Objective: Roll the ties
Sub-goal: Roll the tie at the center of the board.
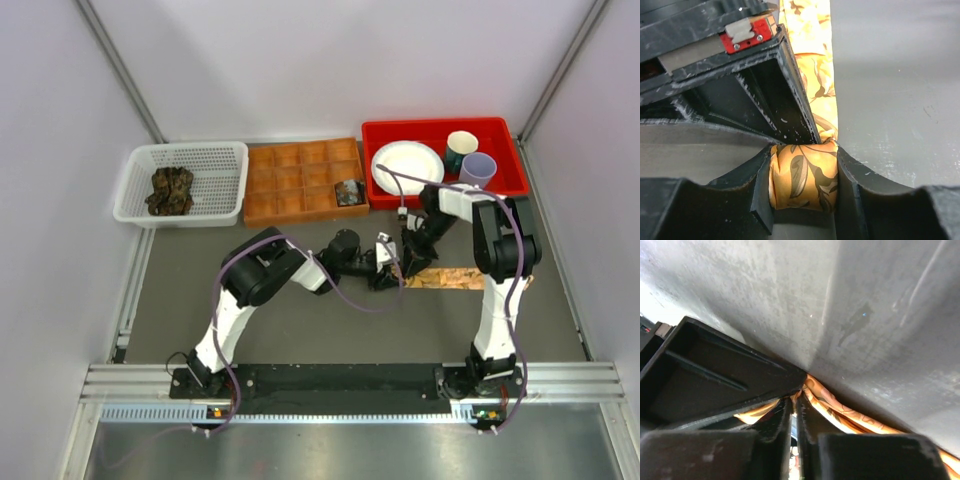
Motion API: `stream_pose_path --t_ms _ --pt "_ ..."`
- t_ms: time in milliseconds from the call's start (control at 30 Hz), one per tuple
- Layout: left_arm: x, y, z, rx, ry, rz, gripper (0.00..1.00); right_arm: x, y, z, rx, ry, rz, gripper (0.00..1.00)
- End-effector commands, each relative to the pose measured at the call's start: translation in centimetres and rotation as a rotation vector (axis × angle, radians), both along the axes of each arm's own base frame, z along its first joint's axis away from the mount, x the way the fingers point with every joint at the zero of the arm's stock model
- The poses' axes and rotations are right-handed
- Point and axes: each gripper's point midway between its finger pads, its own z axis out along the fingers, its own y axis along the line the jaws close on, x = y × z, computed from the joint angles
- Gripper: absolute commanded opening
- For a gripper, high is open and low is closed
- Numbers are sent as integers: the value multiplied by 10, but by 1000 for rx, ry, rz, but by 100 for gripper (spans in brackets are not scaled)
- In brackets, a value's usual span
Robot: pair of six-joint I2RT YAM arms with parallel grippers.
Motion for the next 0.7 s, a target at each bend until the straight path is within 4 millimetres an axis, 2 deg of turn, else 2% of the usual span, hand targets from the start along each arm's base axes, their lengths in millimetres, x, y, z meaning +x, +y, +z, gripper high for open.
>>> stream_pose_path --t_ms 0,67,167,233,300,333,467,533,667 --pt "-21 53 -90 437 177 53 10 23 12 -25 6 -97 70 14" --pt "-15 55 -83 478 156 61 3 27 11 -15 20 -105 72 25" --pt "-15 70 -86 586 152 71 0 36 6 3 44 -126 58 33" --pt "-20 82 -94 667 163 63 0 45 5 16 81 -138 35 35" --pt "-21 85 -97 710 154 45 0 50 0 30 141 -121 -8 35" --pt "-24 92 -100 747 166 50 0 50 -3 35 155 -117 -18 36" --pt "-24 97 -99 797 158 37 0 48 -12 61 256 -136 -59 38" --pt "-24 96 -98 810 148 25 0 46 -9 75 334 -161 -81 44" --pt "-21 94 -96 833 126 10 0 38 7 85 436 -134 -122 46"
